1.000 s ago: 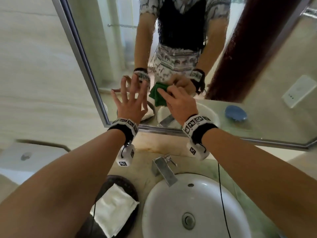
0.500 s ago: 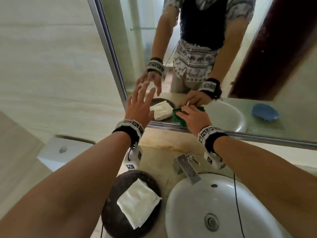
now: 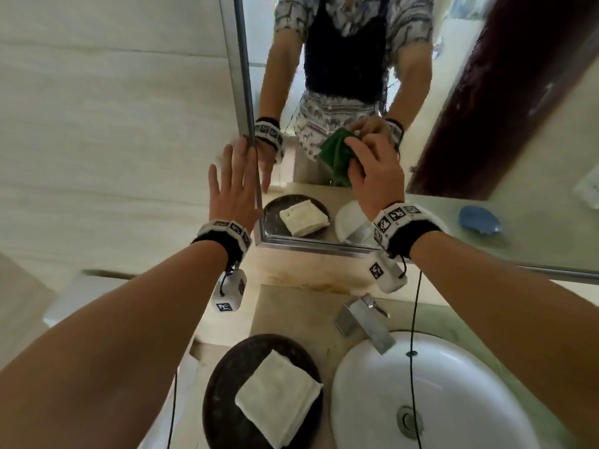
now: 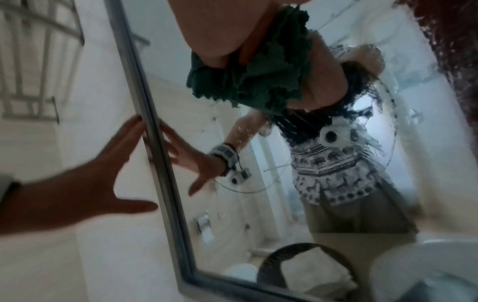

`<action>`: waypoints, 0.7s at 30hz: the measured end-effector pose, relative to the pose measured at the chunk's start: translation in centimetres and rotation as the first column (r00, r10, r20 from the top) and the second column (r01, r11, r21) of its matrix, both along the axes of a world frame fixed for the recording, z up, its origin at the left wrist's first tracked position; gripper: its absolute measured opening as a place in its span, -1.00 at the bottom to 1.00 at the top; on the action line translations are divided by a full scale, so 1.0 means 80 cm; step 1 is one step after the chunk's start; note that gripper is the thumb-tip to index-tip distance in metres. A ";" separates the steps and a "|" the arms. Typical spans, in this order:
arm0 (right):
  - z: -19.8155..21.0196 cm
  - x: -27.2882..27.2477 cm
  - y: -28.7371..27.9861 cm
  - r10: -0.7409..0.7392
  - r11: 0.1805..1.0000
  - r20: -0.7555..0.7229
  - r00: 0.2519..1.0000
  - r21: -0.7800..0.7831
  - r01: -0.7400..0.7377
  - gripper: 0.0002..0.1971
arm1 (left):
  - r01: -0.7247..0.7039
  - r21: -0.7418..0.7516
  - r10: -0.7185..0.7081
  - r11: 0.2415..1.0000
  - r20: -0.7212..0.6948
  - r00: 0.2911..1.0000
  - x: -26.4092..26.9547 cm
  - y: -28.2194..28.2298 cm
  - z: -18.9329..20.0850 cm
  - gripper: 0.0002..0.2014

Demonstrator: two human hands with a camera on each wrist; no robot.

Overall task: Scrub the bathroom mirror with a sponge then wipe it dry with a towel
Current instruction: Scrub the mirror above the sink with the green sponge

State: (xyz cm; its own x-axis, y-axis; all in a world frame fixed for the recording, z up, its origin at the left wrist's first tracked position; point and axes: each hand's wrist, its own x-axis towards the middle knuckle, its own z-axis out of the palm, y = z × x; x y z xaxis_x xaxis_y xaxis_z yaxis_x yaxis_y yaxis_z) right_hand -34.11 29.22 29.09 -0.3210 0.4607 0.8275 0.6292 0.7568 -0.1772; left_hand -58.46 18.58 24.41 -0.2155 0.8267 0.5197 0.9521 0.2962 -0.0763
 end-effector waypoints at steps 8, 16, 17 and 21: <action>-0.090 -0.018 0.002 0.045 0.996 0.433 0.900 0.050 -0.074 -0.51 | 0.147 0.036 -0.147 0.988 -0.017 0.989 -0.031 0.014 -0.012 0.23; -0.146 -0.031 -0.014 0.071 0.991 0.558 0.827 -0.137 0.007 -0.48 | 0.168 -0.032 -0.169 0.985 -0.001 0.986 -0.044 0.021 -0.015 0.35; -0.138 -0.032 -0.015 0.071 0.989 0.531 0.844 -0.149 0.010 -0.51 | 0.166 -0.041 -0.166 0.985 -0.001 0.986 -0.045 0.021 -0.015 0.35; -0.077 -0.046 -0.016 0.058 0.995 0.321 0.945 -0.091 -0.030 -0.66 | 0.178 -0.041 -0.177 0.983 0.024 0.984 -0.046 0.023 -0.017 0.30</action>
State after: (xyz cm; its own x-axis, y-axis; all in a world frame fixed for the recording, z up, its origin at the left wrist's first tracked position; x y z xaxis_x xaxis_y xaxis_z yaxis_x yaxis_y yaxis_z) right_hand -37.79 27.92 22.90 -0.5858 0.5036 0.6350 0.6297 0.7761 -0.0345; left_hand -62.14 20.42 23.08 -0.0737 0.8741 0.4802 0.9907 0.1195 -0.0655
